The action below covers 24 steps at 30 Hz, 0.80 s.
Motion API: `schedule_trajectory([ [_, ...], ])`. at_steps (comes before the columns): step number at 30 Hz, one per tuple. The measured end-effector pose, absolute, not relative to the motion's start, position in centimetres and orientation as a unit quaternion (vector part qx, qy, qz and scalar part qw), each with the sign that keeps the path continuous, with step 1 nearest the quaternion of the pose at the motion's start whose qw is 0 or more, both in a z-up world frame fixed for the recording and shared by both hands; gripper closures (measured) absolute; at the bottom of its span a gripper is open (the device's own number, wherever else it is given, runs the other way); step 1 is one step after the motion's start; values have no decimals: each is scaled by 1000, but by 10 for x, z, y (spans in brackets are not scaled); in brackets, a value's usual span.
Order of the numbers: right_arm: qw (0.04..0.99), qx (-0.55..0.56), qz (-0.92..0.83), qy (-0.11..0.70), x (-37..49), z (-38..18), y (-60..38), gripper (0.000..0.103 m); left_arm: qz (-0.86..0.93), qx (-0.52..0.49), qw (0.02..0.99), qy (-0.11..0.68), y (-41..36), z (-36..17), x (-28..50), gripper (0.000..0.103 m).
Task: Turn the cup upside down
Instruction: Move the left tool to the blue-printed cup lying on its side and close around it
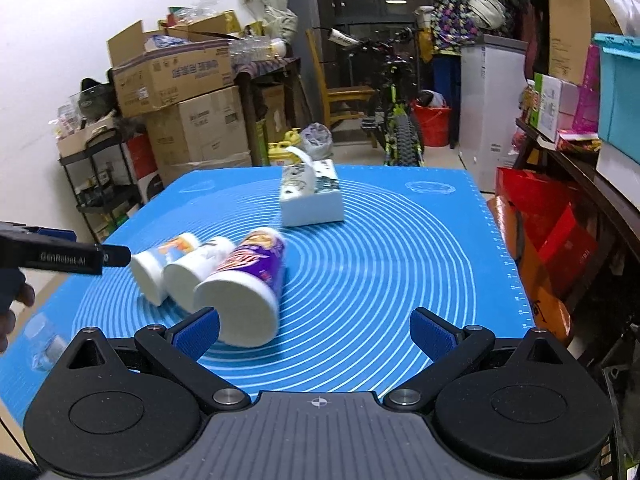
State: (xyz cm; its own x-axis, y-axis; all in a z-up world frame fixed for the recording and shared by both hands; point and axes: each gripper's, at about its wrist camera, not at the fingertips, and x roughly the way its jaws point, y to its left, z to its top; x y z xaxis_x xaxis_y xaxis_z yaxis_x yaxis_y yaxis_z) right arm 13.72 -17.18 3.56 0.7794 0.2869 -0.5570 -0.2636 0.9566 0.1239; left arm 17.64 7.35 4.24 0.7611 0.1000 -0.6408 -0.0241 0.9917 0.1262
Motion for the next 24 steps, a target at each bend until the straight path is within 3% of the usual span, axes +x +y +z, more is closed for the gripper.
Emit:
schedule_trajectory([
  [19, 937, 36, 116, 327, 167, 10, -190, 2, 14, 14, 902, 431, 98, 4, 243, 11],
  [22, 937, 36, 114, 327, 166, 9, -188, 2, 3, -3, 901, 433, 102, 4, 245, 17],
  [24, 938, 34, 115, 327, 166, 9, -187, 2, -6, -11, 901, 434, 101, 4, 246, 27],
])
